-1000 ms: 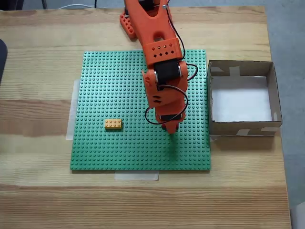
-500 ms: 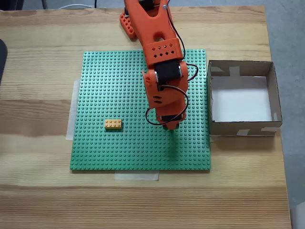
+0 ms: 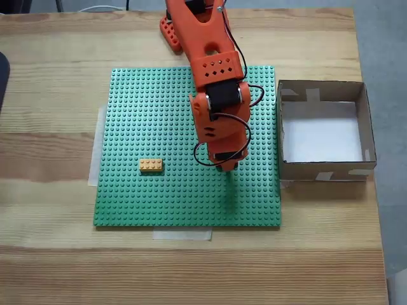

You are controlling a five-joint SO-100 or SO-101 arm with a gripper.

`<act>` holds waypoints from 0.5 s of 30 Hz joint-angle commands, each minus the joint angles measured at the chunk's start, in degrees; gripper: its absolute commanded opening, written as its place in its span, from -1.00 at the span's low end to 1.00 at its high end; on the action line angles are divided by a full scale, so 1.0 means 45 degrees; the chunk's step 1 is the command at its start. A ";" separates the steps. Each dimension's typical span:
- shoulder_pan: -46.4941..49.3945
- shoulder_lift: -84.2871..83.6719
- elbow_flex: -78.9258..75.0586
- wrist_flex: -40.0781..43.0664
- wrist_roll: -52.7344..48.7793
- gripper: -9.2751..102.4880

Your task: Pick the red lego block and put it in the box.

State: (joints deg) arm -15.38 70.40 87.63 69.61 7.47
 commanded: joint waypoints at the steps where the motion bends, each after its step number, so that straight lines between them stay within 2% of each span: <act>1: -0.0137 0.1191 -0.0137 0.0215 -0.0156 -0.85; 15: -0.0352 0.4805 0.0898 0.0469 -0.1094 -0.85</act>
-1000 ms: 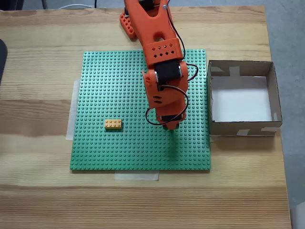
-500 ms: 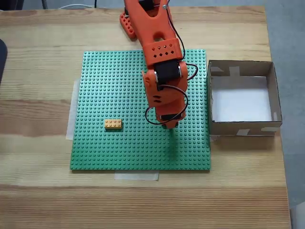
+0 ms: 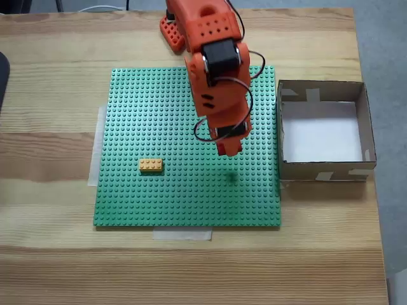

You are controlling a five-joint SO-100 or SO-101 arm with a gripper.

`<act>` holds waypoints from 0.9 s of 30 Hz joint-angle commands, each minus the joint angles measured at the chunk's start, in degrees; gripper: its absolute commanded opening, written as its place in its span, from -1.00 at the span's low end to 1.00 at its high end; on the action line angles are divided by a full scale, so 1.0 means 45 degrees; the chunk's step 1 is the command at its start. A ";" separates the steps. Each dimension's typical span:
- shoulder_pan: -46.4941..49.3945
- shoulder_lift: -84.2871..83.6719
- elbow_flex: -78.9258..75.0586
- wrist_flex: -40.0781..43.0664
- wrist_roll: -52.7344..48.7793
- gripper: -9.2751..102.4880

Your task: Pick the red lego block and put it in the box.

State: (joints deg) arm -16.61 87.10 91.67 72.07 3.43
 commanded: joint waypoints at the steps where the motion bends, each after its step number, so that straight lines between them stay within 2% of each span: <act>1: -0.0156 0.1328 0.0098 -0.0156 -0.0254 -0.85; 10: -0.1191 0.2930 0.0918 -0.0898 -0.0645 -0.85; 16: -0.2266 0.3203 -0.0273 0.0020 -0.0410 -0.85; 27: -0.4121 0.3281 -0.1387 0.0488 -0.0391 -0.85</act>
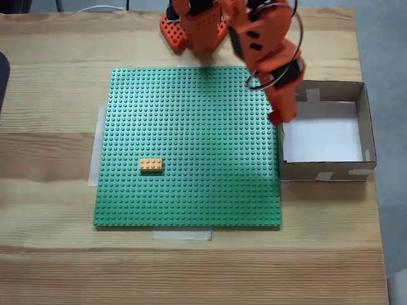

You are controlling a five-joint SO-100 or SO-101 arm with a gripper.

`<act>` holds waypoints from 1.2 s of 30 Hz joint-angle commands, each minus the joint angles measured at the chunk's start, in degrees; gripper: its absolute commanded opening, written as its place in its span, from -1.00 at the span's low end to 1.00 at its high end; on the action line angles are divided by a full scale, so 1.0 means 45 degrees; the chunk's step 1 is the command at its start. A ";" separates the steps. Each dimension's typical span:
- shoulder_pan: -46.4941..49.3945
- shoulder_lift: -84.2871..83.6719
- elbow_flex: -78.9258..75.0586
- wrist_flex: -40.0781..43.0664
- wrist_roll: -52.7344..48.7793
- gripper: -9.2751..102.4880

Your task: Pick the red lego block and put it in the box.

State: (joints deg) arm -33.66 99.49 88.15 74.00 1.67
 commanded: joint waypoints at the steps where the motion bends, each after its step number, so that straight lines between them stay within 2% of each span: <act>1: -0.0547 0.0527 -0.0684 0.0078 -0.0117 -0.85; 9: -0.2500 0.0332 -0.1055 0.0078 -0.0332 -0.85; 15: -0.3125 -0.0918 -0.2129 0.0078 -0.0391 -0.85; 23: -0.2988 -0.3887 -0.4355 0.0352 -0.0254 -0.85; 36: -0.2969 -0.6523 -0.4863 0.0039 0.0078 -0.85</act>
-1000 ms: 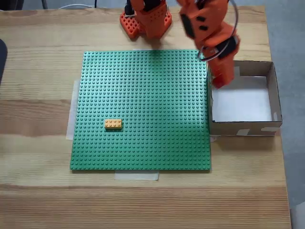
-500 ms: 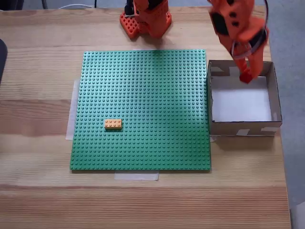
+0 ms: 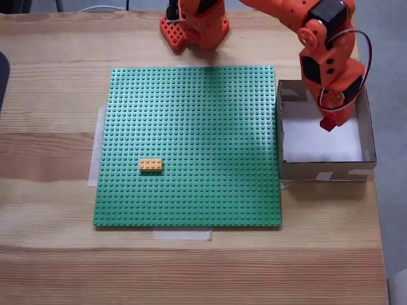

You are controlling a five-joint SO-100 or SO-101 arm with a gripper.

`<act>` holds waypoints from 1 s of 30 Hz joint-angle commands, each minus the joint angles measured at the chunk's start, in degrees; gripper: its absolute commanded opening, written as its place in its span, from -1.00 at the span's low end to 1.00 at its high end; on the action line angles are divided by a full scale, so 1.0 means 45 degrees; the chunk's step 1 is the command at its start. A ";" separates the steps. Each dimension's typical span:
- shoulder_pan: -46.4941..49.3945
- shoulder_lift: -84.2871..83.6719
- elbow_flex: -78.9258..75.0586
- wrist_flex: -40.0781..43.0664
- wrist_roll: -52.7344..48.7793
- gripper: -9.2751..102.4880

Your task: Pick the red lego block and put it in the box.

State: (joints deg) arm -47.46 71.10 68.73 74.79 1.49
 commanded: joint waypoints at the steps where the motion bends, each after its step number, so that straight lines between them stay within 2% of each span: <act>1: 0.0098 -0.0469 -0.0547 -0.0176 0.0156 -0.85; 12: -0.0078 -0.2500 -0.0664 -0.0801 0.0410 -0.85; 27: -0.0156 -0.2695 -0.1074 -0.0664 0.0840 -0.85; 30: -0.0176 -0.2676 -0.1172 -0.0605 0.0605 -0.71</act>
State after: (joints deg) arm -47.99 58.54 66.18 71.72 4.75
